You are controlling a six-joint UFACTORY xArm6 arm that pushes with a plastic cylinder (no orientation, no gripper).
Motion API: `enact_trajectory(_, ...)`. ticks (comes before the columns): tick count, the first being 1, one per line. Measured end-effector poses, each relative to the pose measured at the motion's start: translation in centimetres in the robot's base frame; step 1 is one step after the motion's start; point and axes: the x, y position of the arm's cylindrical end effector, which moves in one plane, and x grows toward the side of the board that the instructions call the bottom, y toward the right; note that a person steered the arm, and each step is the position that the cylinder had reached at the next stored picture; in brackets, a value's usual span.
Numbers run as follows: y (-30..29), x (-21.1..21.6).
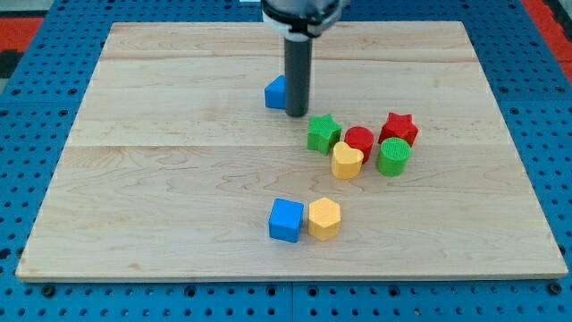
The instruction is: Slide the blue triangle towards the top left corner of the board
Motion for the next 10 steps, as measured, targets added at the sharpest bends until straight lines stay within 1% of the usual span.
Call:
enact_trajectory(1,-5.6,-5.1)
enact_trajectory(2,-9.8,-9.0)
enact_trajectory(4,1.0,-4.8)
enact_trajectory(5,0.4,-9.6)
enact_trajectory(6,-3.4,-9.9)
enact_trajectory(7,-10.6,-9.1)
enact_trajectory(9,-16.9,-6.6)
enact_trajectory(10,-20.8,-9.0)
